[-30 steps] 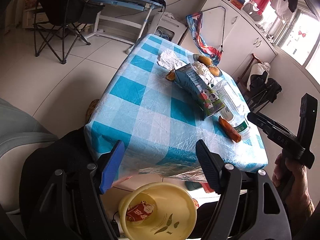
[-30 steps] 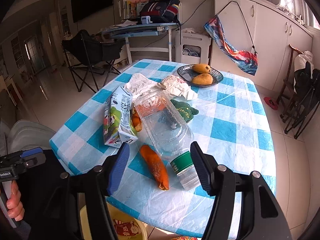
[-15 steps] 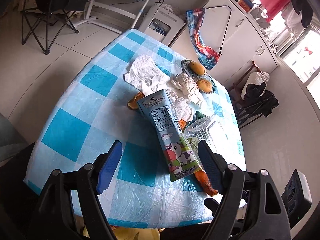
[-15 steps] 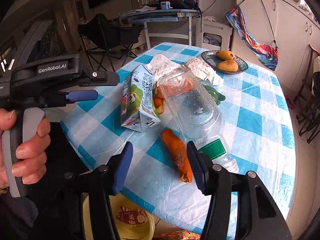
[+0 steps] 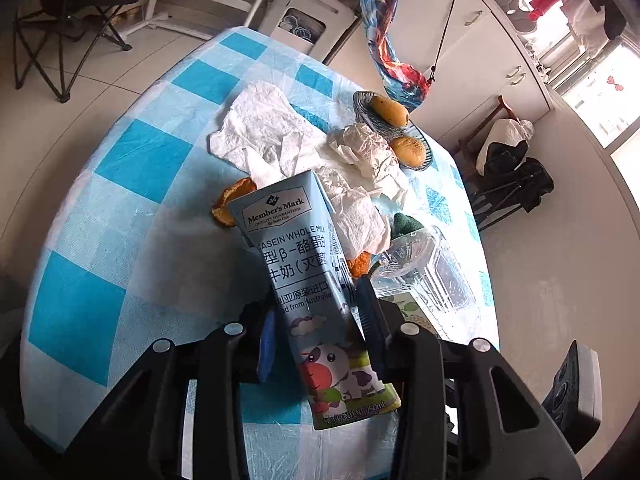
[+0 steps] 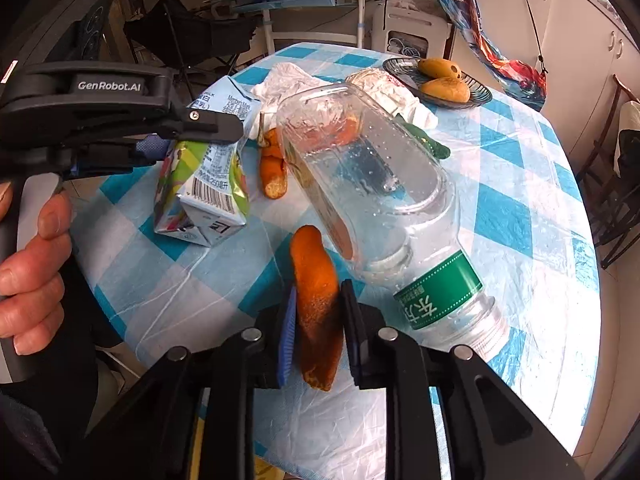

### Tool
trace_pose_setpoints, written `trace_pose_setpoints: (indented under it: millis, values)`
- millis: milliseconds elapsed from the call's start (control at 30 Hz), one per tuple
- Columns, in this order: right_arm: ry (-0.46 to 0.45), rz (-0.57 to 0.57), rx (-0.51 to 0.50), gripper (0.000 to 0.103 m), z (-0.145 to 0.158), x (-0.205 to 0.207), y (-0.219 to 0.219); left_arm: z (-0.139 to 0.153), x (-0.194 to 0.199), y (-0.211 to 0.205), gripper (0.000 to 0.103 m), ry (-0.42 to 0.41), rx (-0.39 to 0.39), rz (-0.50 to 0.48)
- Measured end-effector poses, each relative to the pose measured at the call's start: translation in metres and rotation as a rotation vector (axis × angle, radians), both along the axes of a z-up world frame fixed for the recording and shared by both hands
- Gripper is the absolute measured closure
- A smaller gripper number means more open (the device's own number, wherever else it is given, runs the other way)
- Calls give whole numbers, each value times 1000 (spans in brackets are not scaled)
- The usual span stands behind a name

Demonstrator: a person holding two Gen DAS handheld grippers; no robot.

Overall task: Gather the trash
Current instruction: 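Grasp the milk carton with the left tool while the right tool grasps the orange peel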

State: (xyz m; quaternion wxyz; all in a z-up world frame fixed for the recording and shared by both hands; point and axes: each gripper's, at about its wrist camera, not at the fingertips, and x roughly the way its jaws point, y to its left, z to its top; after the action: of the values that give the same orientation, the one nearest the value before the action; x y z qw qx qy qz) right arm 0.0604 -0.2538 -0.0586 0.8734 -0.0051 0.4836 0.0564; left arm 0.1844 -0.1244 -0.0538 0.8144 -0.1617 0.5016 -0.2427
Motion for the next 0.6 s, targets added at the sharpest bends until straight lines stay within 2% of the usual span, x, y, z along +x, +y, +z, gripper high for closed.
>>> trace_pose_setpoints:
  millis: [67, 300, 467, 533, 567, 600]
  values:
    - [1, -1, 39, 84, 1, -2, -2, 9, -4, 8, 75, -28, 13, -20]
    - [-3, -30, 202, 84, 7, -7, -10, 9, -23, 36, 74, -83, 85, -42]
    - [0, -34, 214, 84, 7, -8, -7, 11, -36, 29, 65, -133, 214, -61]
    - [-3, -40, 220, 84, 7, -9, -7, 12, -40, 25, 66, -153, 246, -72]
    - [-7, -43, 225, 84, 7, -9, -9, 13, -43, 23, 73, -160, 248, -86]
    - [-10, -47, 232, 84, 8, -9, -10, 15, -45, 21, 73, -165, 257, -91]
